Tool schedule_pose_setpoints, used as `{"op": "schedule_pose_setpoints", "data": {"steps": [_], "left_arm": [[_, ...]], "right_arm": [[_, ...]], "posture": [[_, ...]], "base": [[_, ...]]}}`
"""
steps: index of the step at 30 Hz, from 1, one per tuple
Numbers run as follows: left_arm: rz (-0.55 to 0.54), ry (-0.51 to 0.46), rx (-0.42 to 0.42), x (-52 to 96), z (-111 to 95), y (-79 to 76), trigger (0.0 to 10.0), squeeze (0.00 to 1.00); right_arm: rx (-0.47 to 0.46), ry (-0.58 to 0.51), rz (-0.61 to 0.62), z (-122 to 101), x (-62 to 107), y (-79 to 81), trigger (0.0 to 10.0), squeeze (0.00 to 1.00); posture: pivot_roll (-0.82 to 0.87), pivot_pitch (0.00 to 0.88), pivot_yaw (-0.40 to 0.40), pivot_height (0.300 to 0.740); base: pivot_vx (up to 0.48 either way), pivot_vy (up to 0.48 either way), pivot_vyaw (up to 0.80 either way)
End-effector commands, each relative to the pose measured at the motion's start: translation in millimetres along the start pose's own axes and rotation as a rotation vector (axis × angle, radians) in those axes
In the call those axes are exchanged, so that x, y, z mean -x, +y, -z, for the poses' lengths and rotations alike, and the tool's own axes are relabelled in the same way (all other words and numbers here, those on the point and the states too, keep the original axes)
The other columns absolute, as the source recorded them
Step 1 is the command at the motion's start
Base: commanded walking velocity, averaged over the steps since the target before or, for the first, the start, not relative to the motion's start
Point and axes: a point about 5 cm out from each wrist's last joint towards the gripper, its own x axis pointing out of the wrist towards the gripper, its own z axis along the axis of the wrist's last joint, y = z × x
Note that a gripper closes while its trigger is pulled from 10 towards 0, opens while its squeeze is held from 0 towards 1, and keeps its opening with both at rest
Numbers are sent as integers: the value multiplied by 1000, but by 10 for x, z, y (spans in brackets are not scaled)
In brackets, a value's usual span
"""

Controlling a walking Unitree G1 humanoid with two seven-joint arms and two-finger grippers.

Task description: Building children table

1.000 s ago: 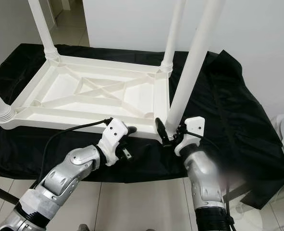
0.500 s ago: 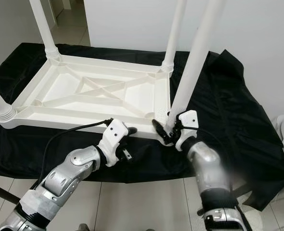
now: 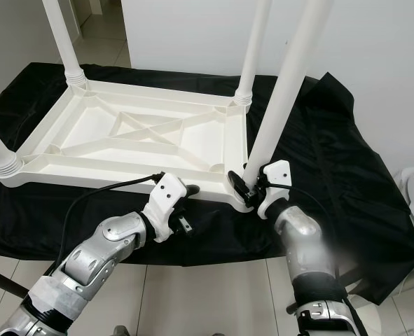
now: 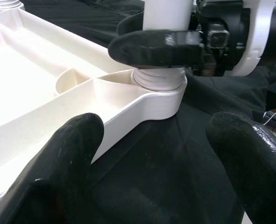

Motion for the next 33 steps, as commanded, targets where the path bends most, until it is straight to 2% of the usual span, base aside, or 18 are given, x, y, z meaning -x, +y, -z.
{"op": "schedule_pose_setpoints", "data": {"steps": [1, 3, 5, 6, 7, 8, 9, 14, 19, 21, 27, 29, 33], "left_arm": [[72, 9, -14, 7, -7, -48, 10000, 0], [74, 11, -13, 10, -4, -53, 10000, 0], [74, 11, -13, 10, -4, -53, 10000, 0], [75, 11, -12, 14, -4, -56, 10000, 0], [75, 11, -12, 14, -4, -56, 10000, 0], [76, 12, -10, 18, -1, -61, 10000, 0], [76, 12, -10, 18, -1, -61, 10000, 0], [83, 19, -2, 36, 18, -92, 10000, 0], [86, 19, 1, 31, 17, -101, 10000, 0], [88, 18, 3, 20, 14, -115, 10000, 0], [86, 15, 12, 23, 21, -143, 10000, 0], [86, 16, 16, 26, 30, -158, 10000, 0], [86, 15, 17, 25, 29, -162, 10000, 0]], "right_arm": [[-45, 32, 65, 63, 10, 27, 10000, 0], [-82, 25, 130, 49, -9, 71, 10000, 0], [-82, 25, 130, 49, -9, 71, 10000, 0], [-107, 28, 181, 52, -16, 83, 10000, 0], [-107, 28, 181, 52, -16, 83, 10000, 0], [-125, 39, 246, 64, -16, 89, 10000, 0], [-125, 39, 246, 64, -16, 89, 10000, 0], [-145, 39, 517, 56, -26, 193, 10000, 0], [-145, 34, 618, 33, -56, 267, 10000, 0], [-151, 26, 714, 8, -90, 333, 10000, 0], [-157, 9, 706, -70, -160, 440, 10000, 0], [-183, -35, 626, -124, -169, 477, 10000, 0], [-184, -50, 593, -148, -163, 491, 10000, 0]], "posture": [[-16, 59, -54, 740], [-16, 65, -53, 740], [-16, 65, -53, 740], [-16, 69, -53, 740], [-16, 69, -53, 740], [-16, 72, -51, 740], [-16, 72, -51, 740], [-18, 85, -48, 740], [-17, 86, -51, 740], [-16, 85, -57, 740], [-19, 88, -72, 740], [-19, 87, -75, 740], [-19, 87, -78, 740]], "base": [[0, 0, 0], [0, 0, 0], [0, 0, 0], [0, 0, 0], [0, 0, 0], [0, 0, 0], [0, 0, 0], [0, 0, 0], [0, 0, 0], [0, 0, 0], [0, 0, 0], [0, 0, 0], [0, 0, 0]]}}
